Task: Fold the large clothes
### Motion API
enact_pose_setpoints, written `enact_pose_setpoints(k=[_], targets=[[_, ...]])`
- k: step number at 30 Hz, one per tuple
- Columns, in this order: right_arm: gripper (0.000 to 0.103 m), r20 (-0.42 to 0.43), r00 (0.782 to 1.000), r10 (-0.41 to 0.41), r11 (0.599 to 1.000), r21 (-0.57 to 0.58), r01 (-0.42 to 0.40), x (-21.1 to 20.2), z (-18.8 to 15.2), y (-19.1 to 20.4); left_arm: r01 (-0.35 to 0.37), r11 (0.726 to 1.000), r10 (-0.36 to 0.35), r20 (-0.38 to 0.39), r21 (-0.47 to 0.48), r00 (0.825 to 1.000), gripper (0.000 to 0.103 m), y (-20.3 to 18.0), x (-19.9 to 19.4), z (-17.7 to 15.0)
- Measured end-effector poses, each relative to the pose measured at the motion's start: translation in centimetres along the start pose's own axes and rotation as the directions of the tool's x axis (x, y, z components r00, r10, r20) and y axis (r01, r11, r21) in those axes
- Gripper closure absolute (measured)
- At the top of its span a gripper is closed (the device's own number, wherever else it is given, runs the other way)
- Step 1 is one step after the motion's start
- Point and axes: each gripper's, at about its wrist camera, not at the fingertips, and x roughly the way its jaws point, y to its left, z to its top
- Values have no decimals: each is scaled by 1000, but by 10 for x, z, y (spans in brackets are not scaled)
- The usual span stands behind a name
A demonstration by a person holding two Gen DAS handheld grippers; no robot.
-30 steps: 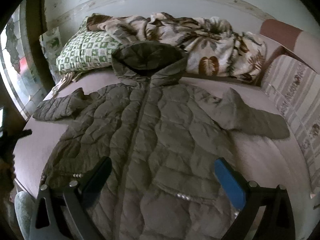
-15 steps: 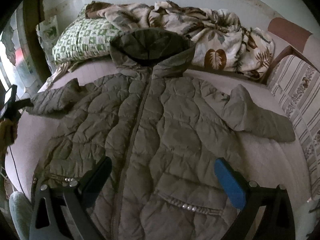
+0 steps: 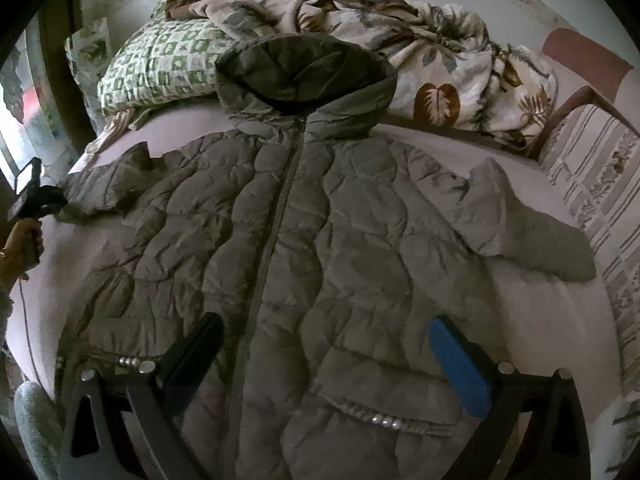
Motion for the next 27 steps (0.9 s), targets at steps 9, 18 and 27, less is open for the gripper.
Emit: enact_pose_setpoints(k=[9,18,27], targets=[[0,32,999,-11,999,43,10,-14,-6,-21,139,989,-146,258,45,955,87,-4,-124,-17],[0,78,997,10,994,104,-18,-32,-18,-48,313,843,-489,378,438,786,87,-110,-304,-58],[0,101,995,-26,982,188,6,-41,-30,-94,469,569,-709,113,676,696,78,-275,-356,-168]])
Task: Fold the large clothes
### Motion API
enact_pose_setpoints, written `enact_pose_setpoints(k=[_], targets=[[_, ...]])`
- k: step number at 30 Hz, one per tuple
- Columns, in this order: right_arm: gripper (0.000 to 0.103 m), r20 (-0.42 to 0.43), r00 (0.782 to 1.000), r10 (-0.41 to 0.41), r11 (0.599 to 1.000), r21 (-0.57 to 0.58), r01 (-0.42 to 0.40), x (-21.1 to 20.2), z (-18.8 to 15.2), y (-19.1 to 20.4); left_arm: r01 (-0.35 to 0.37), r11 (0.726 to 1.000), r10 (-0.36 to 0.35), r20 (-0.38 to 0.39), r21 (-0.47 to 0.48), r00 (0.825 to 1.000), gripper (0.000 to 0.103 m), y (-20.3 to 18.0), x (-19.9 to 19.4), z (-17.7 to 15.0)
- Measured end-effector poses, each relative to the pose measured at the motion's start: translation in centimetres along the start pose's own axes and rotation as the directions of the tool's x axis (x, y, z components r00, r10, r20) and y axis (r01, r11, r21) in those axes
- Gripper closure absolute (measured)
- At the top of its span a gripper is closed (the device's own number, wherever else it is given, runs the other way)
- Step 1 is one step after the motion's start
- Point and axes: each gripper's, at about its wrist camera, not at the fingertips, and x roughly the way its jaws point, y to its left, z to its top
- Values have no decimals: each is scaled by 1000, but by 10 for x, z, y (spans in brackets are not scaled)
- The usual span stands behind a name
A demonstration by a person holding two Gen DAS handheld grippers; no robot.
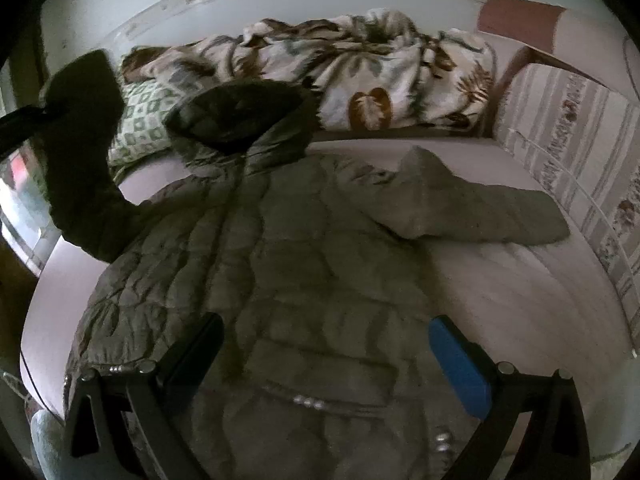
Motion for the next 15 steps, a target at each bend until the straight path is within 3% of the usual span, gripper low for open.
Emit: enact_pose_setpoints(k=[1,2,3,6,10,13,15], targets=[[0,2,1000,-4,1000,5,4,0,0,-5,37,999,-37,-30,13,999,69,-19,13,-6],[0,4,1000,-11,1000,11,11,-1,0,-11,62,998,-60,-65,21,996,38,-33,24,-11],[0,5,1000,-17,1000,15,17,-1,0,-16,72,997,-70,-86,24,994,15,-43,31,-18],[0,-1,999,-37,999,28,37,0,1,-29,75,997,-72,-102,32,992,14,-58,39,-33],[0,-7,999,-51,998,20,51,6,4,-39,26,1000,-24,-133,12,991,14,-34,39,-45],[0,-19,1000,-8,1000,9,8,23,12,-39,-74,997,68,-166,-29,984,14,8,48,-51],[0,-38,999,16,1000,-8,-17,44,24,-33,-159,985,144,-205,-60,968,14,40,55,-61]])
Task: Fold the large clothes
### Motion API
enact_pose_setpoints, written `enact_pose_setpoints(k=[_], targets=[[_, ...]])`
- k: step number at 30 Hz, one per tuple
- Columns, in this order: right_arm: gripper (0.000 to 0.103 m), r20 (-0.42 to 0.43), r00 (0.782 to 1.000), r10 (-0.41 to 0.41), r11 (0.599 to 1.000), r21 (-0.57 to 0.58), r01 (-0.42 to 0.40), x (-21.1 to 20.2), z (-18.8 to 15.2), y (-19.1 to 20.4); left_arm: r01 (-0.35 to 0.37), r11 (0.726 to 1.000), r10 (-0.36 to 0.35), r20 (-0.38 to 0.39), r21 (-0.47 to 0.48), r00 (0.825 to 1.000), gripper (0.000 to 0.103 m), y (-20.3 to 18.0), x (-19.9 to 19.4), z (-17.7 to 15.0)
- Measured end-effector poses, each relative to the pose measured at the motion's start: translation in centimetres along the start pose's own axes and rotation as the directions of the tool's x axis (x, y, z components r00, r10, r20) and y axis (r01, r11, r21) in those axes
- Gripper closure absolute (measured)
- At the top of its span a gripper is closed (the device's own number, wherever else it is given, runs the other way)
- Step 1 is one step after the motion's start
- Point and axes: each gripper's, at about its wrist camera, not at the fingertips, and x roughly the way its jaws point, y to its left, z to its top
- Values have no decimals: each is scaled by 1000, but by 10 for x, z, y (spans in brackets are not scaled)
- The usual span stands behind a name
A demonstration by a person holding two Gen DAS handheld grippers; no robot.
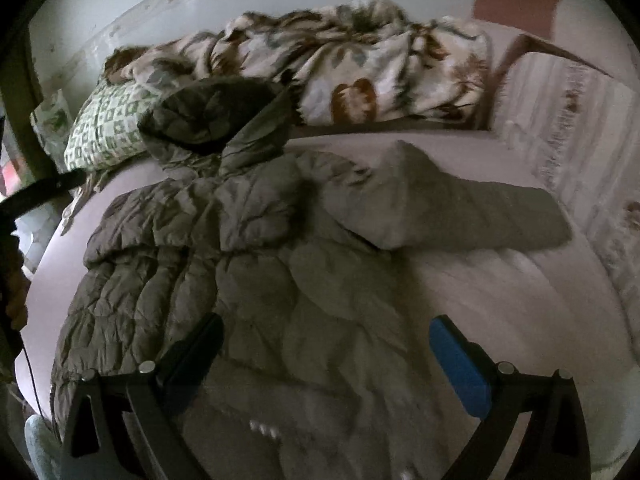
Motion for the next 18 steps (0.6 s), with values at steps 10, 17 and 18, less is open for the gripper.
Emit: enact_pose_setpoints(k=[10,17,18], targets=[[14,-171,979,108,984,159,-81,149,79,22,-153,983,130,-197,-103,972,17,63,81,-38],[60,-280,960,-4,997,78,27,213,77,34,-166,984,142,-288,-59,947,19,53,107,-66],[59,-273,962,5,995,94,21,209,77,32,-166,984,143,-285,-59,948,19,52,106,-67]])
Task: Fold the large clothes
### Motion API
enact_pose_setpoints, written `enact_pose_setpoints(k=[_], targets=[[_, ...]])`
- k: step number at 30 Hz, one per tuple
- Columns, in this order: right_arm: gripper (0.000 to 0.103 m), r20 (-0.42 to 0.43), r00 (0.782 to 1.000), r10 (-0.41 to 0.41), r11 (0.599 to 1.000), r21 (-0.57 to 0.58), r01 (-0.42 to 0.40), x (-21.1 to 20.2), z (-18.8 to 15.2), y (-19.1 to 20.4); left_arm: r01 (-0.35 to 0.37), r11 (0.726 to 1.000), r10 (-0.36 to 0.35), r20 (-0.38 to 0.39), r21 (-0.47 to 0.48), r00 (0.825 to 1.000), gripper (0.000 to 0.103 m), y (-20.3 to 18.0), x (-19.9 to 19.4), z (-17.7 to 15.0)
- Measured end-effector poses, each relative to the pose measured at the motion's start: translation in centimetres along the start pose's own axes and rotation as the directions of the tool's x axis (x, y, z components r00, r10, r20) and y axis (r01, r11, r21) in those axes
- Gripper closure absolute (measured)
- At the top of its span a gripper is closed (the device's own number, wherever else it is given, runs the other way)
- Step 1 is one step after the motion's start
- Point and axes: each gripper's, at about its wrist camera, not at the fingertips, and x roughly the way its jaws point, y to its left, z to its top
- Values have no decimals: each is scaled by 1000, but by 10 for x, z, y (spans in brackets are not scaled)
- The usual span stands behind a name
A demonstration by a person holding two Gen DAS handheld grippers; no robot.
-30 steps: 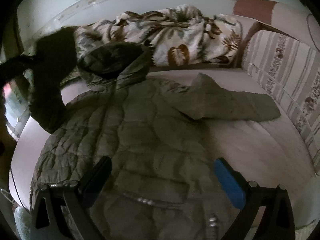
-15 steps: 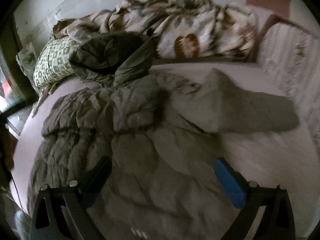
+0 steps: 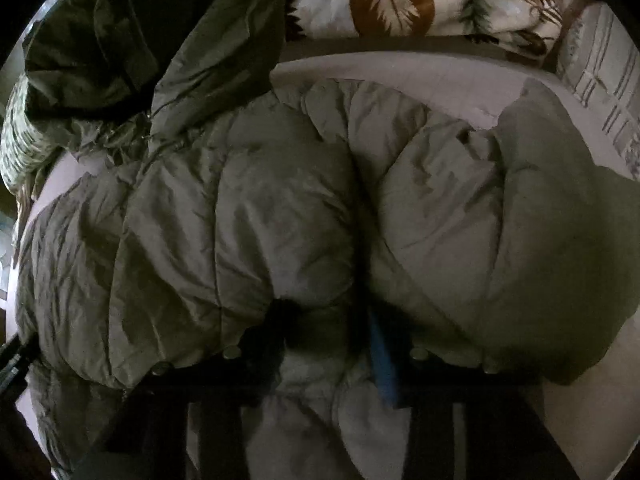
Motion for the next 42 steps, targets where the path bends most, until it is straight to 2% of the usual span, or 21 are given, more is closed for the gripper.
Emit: enact_pose_setpoints(k=[1,3,4,7,9,11,13,17,21,24,26,28,29,30,31,33,37,39,42], targets=[[55,15,1000,13,1000,7,-13,-6,-1,-2,4,1000,-4,-1,-5,1000,19,0,-3,-1],[26,66,997,41,999,14,-42,-26,-5,-13,21,1000,-21,-5,-20,1000,20,1,-12,-3],[23,96,994,51,998,17,-53,-39,-8,-24,31,999,-31,0,-26,1000,20,2,-15,-3],[22,162,987,10,999,42,-17,-75,-18,-76,66,997,-64,53,-42,997,20,1,-38,-15],[21,177,983,-45,995,92,29,-91,-22,-114,82,996,-79,84,-41,993,19,-3,-53,-23],[20,173,976,-134,980,172,104,-103,-21,-170,79,996,-75,114,-35,991,19,-10,-67,-32],[19,143,967,-211,947,276,165,-108,-21,-227,72,997,-66,143,-34,987,19,-15,-80,-44],[19,86,958,-274,863,461,206,-109,-25,-324,49,998,-43,167,-29,985,19,-24,-92,-62],[19,35,956,-291,803,553,224,-97,-17,-382,44,999,-40,144,-26,989,19,-29,-96,-71],[19,-5,962,-272,758,614,217,-78,-11,-402,24,1000,-21,145,-18,989,19,-32,-101,-72],[19,-12,973,-229,744,643,183,-64,-10,-409,24,1000,-21,151,-18,988,19,-33,-105,-71],[19,28,983,-183,734,669,118,-53,-9,-410,22,1000,-19,157,-19,987,19,-34,-108,-68],[24,39,979,-201,734,668,124,-52,-6,-409,21,1000,-18,159,-17,987,19,-34,-109,-68],[50,58,977,-207,742,659,118,-52,-2,-406,20,1000,-17,160,-14,987,19,-34,-110,-67],[67,78,977,-197,751,653,99,-52,-1,-406,17,1000,-15,159,-13,987,19,-35,-111,-67],[84,88,968,-237,774,620,133,-59,8,-394,16,1000,-13,161,-13,987,19,-34,-112,-68],[89,216,933,-287,870,466,159,-98,24,-349,29,999,-23,160,-35,987,19,-30,-113,-73],[89,293,919,-264,918,369,146,-125,32,-316,43,998,-35,154,-51,987,19,-26,-113,-76],[90,380,904,-193,964,243,104,-165,39,-261,76,994,-62,161,-81,985,19,-18,-116,-81]])
